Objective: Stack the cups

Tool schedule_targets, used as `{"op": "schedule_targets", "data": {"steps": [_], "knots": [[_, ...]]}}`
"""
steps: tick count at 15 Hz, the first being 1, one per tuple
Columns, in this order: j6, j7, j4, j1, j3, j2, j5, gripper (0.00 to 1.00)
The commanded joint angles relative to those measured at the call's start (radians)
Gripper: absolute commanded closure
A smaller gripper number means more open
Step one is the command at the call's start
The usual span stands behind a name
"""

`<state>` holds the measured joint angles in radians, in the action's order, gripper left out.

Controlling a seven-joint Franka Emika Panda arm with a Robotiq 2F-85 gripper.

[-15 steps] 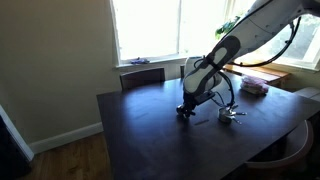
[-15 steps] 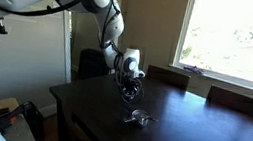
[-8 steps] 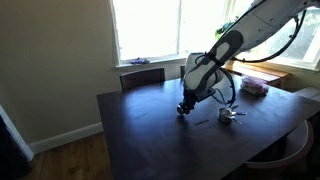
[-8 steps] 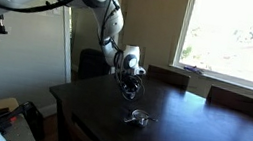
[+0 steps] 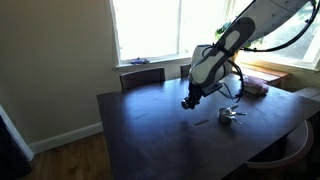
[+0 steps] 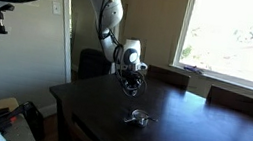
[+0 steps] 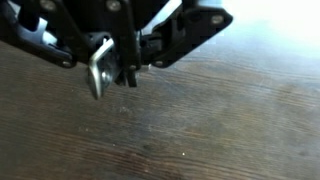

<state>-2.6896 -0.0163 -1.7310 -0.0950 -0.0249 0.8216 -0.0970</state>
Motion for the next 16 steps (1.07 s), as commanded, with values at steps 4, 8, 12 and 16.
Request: {"op": "schedule_targets", "data": {"steps": [4, 8, 12, 16], "knots": [[-0.037, 0.036, -0.286, -0.031, -0.078, -0.236, -0.079, 0.91], [-0.044, 0.110, -0.410, -0.076, -0.159, -0.353, -0.175, 0.92], [-0.023, 0.264, -0.491, -0.137, -0.248, -0.438, -0.316, 0.91], [0.014, 0.395, -0.544, -0.157, -0.288, -0.491, -0.424, 0.93]]}}
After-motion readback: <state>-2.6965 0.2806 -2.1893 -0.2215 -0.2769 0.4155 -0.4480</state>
